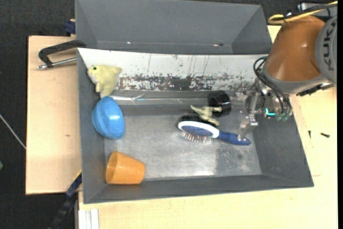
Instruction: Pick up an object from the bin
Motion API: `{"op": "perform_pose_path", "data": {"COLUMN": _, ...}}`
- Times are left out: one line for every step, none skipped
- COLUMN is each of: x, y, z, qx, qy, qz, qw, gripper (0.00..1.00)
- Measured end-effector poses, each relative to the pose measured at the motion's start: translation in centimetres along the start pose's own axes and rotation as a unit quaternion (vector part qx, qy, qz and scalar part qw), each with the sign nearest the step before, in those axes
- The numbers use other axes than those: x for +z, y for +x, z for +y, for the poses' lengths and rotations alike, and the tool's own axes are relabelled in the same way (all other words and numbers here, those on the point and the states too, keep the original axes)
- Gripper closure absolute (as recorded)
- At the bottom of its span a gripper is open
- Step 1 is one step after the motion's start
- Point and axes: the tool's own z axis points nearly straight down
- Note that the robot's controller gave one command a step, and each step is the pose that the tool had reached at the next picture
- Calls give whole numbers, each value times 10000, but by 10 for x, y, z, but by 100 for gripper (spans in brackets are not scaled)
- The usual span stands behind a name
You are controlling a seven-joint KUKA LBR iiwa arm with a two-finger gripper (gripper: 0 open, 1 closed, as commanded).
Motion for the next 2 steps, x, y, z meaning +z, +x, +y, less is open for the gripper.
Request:
{"op": "perform_pose_path", "data": {"x": -96, "y": 19, "z": 3, "qx": 173, "qy": 14, "qz": -103, "qw": 9998, "gripper": 0}}
{"op": "perform_pose_path", "data": {"x": 39, "y": 56, "z": 16, "qx": 978, "qy": -5, "qz": 7, "qw": 9952, "gripper": 0}}
